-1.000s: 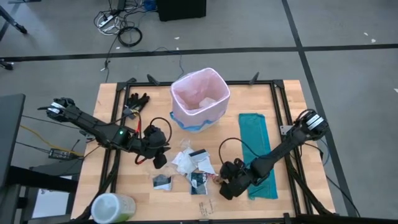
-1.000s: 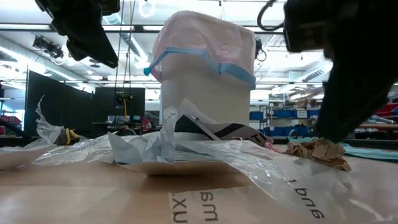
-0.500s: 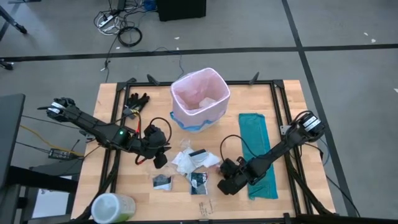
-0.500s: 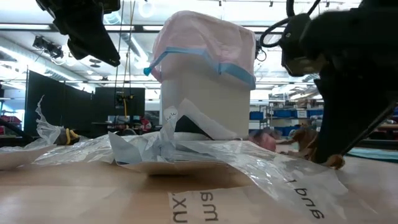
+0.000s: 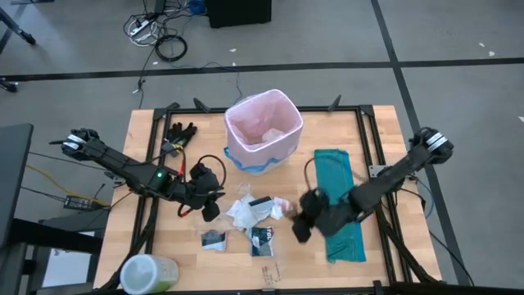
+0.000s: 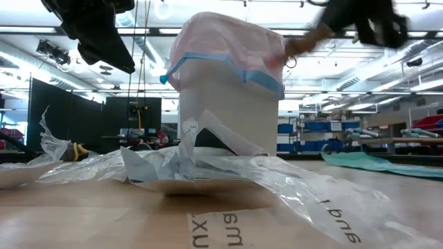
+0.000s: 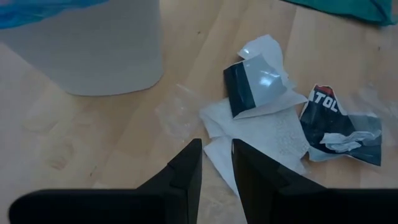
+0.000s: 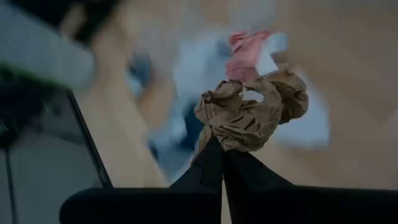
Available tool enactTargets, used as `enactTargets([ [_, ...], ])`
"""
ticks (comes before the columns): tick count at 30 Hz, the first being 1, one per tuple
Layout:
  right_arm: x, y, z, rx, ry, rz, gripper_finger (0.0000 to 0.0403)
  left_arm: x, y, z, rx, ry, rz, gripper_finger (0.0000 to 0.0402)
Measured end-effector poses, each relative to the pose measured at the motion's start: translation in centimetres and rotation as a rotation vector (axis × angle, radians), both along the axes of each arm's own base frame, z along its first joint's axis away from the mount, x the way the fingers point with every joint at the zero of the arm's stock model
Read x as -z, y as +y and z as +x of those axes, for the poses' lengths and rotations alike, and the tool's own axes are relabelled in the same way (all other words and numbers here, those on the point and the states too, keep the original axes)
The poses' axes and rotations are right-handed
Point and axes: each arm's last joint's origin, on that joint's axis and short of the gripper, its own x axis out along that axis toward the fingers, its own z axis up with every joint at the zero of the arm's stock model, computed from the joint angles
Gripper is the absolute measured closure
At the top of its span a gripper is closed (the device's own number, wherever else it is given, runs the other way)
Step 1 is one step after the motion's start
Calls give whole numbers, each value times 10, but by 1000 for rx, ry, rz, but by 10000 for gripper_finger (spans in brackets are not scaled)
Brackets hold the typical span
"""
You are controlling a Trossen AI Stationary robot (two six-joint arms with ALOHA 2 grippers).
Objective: Place trash/remove bag and relplace
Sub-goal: Put the brown paper into the white trash bin
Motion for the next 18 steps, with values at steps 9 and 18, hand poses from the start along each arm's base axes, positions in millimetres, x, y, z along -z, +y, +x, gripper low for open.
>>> enactTargets([
  [9,-121,-82,9,127,-263,-352,403,0,1,0,-17,-9,19,305],
  [18,-151,-163,23,221,-214,-556,403,-1,1,0,-34,-17,33,305],
])
